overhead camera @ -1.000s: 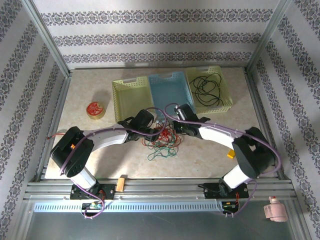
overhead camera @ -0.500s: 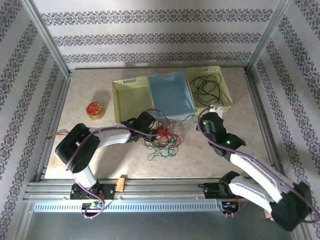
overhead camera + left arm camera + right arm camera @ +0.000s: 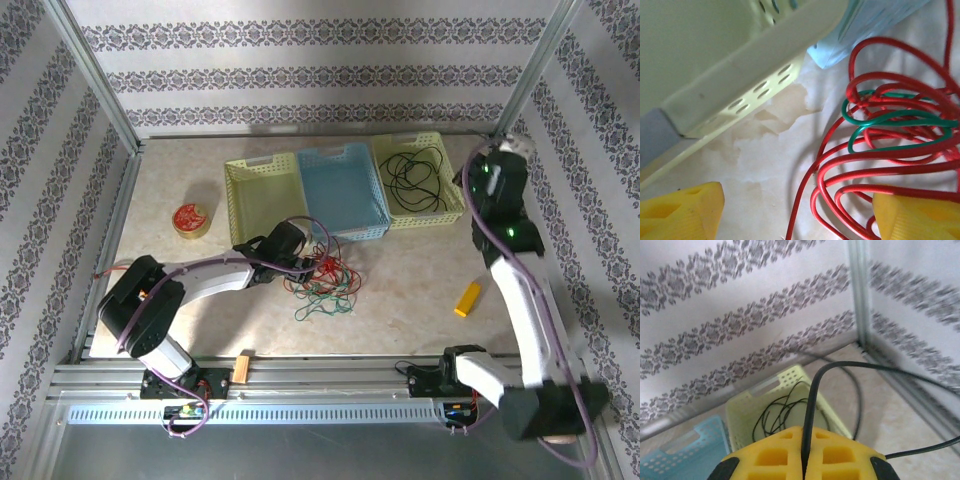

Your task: Untangle the cables

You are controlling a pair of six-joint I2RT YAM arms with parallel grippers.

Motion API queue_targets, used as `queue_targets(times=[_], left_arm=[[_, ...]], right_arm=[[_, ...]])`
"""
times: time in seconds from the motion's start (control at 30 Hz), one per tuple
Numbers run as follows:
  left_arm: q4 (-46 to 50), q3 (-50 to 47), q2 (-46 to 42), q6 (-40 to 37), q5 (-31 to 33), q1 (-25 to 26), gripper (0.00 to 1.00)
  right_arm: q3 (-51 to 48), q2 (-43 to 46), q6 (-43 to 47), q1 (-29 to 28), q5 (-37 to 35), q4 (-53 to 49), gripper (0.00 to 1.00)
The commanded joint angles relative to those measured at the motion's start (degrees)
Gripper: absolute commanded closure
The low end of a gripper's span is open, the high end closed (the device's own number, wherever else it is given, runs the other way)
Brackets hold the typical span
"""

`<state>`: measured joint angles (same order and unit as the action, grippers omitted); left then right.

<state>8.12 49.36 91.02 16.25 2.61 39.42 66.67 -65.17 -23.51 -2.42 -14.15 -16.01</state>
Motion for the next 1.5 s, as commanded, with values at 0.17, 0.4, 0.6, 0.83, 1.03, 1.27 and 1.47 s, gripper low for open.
queue_targets(times=[0.17,0.4,0.6,0.83,1.03,1.27,1.47], left_arm=[[-3.86,-1.86,-7.51,2.98,3.57,0.75,0.22],[-6.56,-5.49,-11.18,4.36,6.05,0.70,0.18],[-4.21,-6.94,-11.24,3.96,4.62,0.66,0.17],[-3.58,-6.60,-9.47,2.03,1.22,0.66,0.19],[-4.01,-3.47,-4.42,-0.21,-2.98,1.16,0.29],[-5.00,-0.59,-1.48,-1.50,-4.57,1.89,0.28],[-3.90,0.76,0.60,-2.05,-3.37,3.11,0.27]], right_arm=[[10.01,-26.61,-9.10,3.58,15.25,4.06,1.00],[18.77,-40.16,-12.62,3.54,23.55,4.18,0.59],[6.20,-27.10,-6.19,-2.69,10.04,4.93,0.45],[-13.31,-11.93,0.44,-15.19,24.16,2.65,0.53],[-25.94,-8.87,1.75,-25.47,29.95,2.76,0.62],[-27.21,-12.26,2.94,-28.68,33.46,2.65,0.65],[-25.00,-17.71,3.87,-30.27,33.16,3.05,0.68]])
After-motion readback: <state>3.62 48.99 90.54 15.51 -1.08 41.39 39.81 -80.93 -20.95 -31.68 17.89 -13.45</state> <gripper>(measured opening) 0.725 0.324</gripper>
